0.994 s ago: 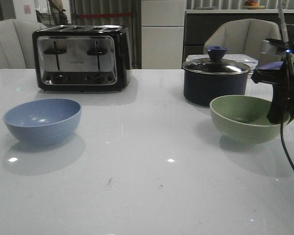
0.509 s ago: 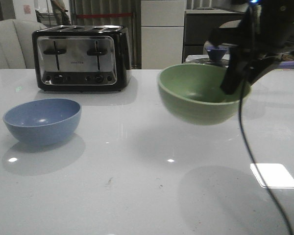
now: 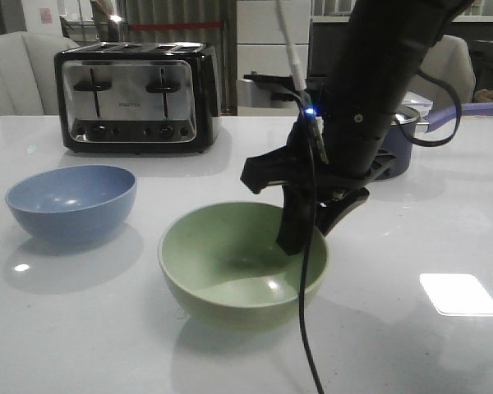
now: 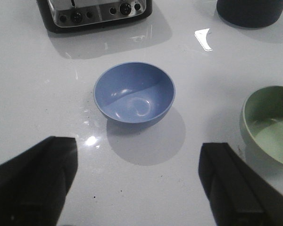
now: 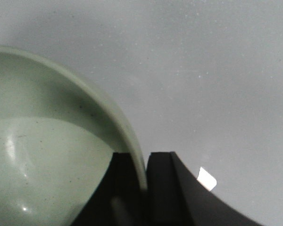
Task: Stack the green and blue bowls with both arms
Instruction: 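Lift the green bowl with the right gripper and move it toward the center, then set the green bowl down, open the right gripper and withdraw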
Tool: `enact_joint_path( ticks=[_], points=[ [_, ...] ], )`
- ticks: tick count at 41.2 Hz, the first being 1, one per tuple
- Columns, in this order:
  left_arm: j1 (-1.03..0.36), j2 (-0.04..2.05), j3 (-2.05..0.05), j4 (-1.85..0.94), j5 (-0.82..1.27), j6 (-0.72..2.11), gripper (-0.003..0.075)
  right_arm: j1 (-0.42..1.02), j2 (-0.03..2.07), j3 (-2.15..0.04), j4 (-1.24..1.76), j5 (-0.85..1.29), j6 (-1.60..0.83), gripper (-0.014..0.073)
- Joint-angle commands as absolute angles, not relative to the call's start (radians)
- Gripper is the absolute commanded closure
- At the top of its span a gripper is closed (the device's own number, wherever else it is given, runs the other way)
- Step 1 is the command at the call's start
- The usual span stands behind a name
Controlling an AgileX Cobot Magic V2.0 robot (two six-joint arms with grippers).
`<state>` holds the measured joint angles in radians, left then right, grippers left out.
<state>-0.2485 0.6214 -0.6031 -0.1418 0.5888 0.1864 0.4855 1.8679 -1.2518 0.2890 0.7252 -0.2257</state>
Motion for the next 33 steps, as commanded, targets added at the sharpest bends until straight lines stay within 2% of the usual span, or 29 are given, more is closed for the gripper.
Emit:
enact_joint_path(
  ticks=[1,11,22,33],
  points=[
    [-0.257,0.628,-0.631,-0.147,0.512,0.188,0.0141,0.483,1.837,-1.275,0.303,0.686,-0.238,0.0496],
    [-0.257,0.628,-0.631,-0.147,0.512,0.188,0.0141,0.482,1.831,-1.284,0.298,0.685,-0.238,0.0246],
    [-0.257,0.628,-0.631,-0.147,0.512,0.188,0.0141,0.482,1.661,-1.270,0.299,0.692,-0.238,0.0241],
    [-0.257,0.628,-0.631,-0.147,0.512,0.188,0.0141,0.483,1.347,-1.081,0.297,0.623,-0.272,0.0241]
  ],
)
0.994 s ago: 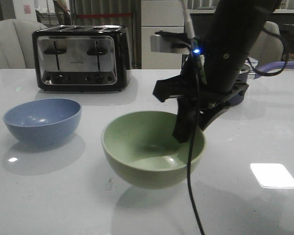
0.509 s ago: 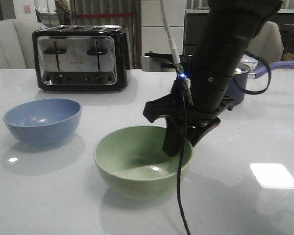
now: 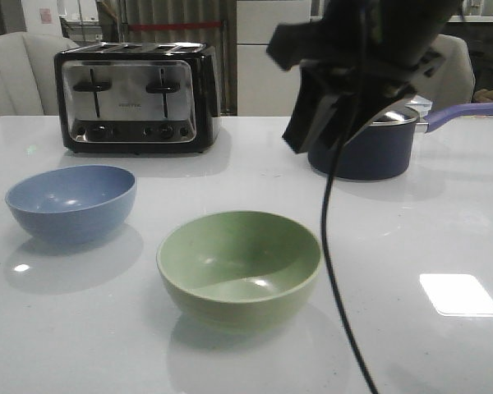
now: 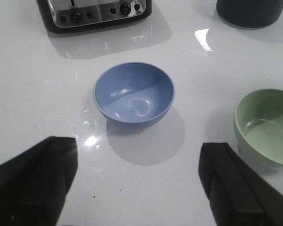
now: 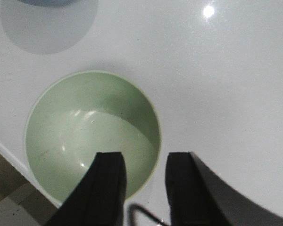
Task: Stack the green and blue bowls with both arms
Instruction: 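Set the green bowl down, open the right gripper and withdraw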
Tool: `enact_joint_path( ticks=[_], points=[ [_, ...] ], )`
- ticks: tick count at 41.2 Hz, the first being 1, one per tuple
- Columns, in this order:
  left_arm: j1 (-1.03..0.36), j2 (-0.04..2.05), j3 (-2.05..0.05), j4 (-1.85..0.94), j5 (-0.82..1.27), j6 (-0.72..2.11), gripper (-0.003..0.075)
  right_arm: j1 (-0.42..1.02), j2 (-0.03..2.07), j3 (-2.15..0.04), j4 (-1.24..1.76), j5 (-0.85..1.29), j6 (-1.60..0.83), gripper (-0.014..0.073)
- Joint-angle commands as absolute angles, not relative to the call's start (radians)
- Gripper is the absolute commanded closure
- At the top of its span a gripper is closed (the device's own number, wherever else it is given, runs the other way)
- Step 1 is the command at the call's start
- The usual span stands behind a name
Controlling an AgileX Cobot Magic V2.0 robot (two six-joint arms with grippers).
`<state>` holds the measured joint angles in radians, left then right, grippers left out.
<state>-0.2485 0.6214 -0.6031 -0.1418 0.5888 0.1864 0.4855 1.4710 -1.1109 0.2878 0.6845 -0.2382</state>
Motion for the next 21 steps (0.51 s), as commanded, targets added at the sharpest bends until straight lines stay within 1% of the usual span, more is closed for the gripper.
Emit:
enact_joint_path(
  ticks=[1,16,21],
  points=[
    [-0.257,0.628,-0.631,-0.147,0.512,0.188,0.0141,0.483,1.311,-1.054,0.297,0.617,-0.275,0.0241],
    [-0.257,0.628,-0.631,-0.149,0.512,0.188,0.0141,0.483,0.884,-0.731,0.297,0.596,-0.275,0.0241],
    [-0.257,0.630,-0.631,-0.149,0.512,0.188,0.0141,0.483,0.792,-0.659,0.297,0.599,-0.275,0.0241]
  ],
)
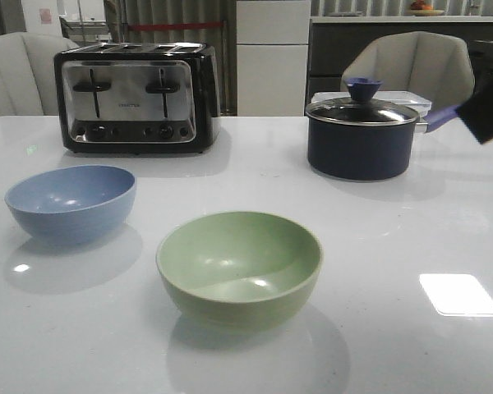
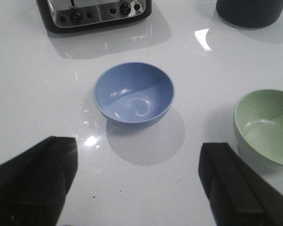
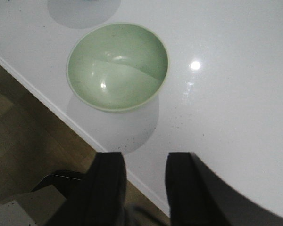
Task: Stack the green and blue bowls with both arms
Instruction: 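Set the green bowl down, open the right gripper and withdraw, then lower the left gripper onto the rim of the light blue bowl and grasp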
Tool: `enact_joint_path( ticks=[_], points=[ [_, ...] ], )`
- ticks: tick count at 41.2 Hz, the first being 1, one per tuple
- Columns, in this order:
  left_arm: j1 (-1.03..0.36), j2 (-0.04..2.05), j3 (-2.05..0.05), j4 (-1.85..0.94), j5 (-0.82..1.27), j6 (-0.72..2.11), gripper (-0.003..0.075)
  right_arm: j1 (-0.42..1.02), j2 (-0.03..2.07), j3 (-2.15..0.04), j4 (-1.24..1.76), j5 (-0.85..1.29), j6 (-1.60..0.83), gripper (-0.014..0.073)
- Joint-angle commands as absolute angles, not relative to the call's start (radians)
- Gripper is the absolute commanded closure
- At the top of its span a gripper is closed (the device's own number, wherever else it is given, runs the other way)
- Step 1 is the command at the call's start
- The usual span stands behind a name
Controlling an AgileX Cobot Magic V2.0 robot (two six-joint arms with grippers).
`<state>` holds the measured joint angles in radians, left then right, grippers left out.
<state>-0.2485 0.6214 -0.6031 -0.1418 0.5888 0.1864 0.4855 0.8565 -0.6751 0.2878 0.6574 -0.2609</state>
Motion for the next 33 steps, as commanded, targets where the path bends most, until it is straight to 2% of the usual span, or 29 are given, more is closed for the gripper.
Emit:
enact_joint_path(
  ticks=[1,8,15,24,33],
  points=[
    [-0.257,0.630,-0.631,-0.149,0.512,0.188,0.0141,0.483,0.778,-0.650,0.297,0.602,-0.275,0.0241],
    [-0.257,0.663,-0.635,-0.149,0.536,0.188,0.0141,0.483,0.657,-0.620,0.294,0.626,-0.275,0.0241],
    [-0.257,0.766,-0.723,-0.124,0.635,0.187,0.0141,0.483,0.573,-0.619,0.294,0.640,-0.275,0.0241],
    [-0.201,1.028,-0.895,-0.121,0.785,0.151,0.0141,0.483,0.564,-0.619,0.294,0.649,-0.275,0.0241],
    [-0.119,1.294,-1.059,-0.160,0.796,0.143,0.0141,0.483,0.564,-0.619,0.294,0.649,-0.275,0.0241]
  ],
)
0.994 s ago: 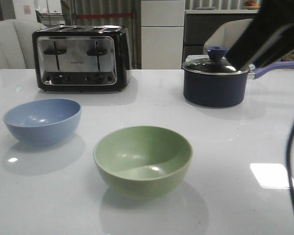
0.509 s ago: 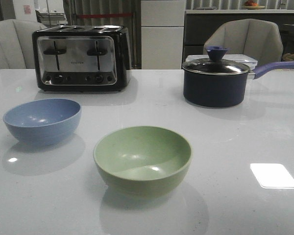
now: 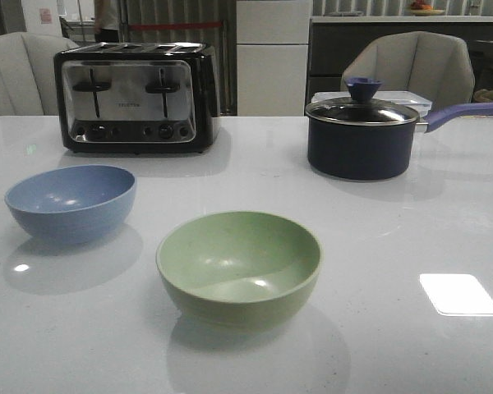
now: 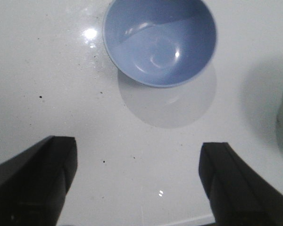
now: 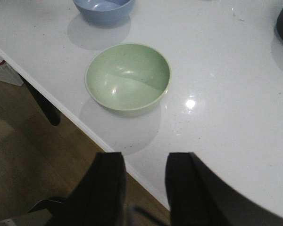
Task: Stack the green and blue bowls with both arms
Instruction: 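Lower the left gripper onto the rim of the light blue bowl and grasp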
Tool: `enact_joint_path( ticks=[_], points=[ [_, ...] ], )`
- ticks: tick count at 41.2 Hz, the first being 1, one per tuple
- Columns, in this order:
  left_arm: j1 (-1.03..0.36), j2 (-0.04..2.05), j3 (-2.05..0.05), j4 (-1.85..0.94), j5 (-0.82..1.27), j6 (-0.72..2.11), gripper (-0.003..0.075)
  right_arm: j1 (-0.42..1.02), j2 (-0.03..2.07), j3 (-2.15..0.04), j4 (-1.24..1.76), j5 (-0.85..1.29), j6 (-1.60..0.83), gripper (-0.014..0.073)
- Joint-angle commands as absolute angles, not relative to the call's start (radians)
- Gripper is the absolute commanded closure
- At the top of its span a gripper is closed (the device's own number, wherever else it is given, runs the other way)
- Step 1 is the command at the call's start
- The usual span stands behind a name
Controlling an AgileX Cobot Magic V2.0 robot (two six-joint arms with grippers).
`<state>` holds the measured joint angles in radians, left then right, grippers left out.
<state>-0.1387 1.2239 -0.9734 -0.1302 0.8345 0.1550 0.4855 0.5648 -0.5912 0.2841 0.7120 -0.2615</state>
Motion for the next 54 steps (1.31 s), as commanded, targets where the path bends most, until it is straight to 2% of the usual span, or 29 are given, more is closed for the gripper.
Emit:
enact_joint_path(
  ticks=[1,15,19,30,46,54],
  points=[
    [-0.118,1.329,-1.075,-0.162,0.793,0.143,0.0141,0.483,0.564,-0.619,0.294,0.649,-0.275,0.0241],
    [-0.118,1.702,-1.311,-0.140,0.770,0.143,0.0143,0.483,0.564,-0.619,0.294,0.649,-0.275,0.0241],
    [-0.118,1.772,-1.351,-0.126,0.756,0.143,0.0173,0.483,0.564,-0.619,0.294,0.649,-0.275,0.0241],
    [-0.118,1.876,-1.382,-0.126,0.675,0.143,0.0330,0.483,0.564,-0.619,0.294,0.649,-0.275,0.0241],
    [-0.118,1.880,-1.385,-0.106,0.728,0.143,0.0619,0.483,0.564,-0.619,0.294,0.649,-0.275,0.0241],
    [-0.120,1.854,-1.417,-0.106,0.811,0.146,0.0627,0.483,0.564,-0.619,0.294,0.649,-0.275,0.0241]
  ],
)
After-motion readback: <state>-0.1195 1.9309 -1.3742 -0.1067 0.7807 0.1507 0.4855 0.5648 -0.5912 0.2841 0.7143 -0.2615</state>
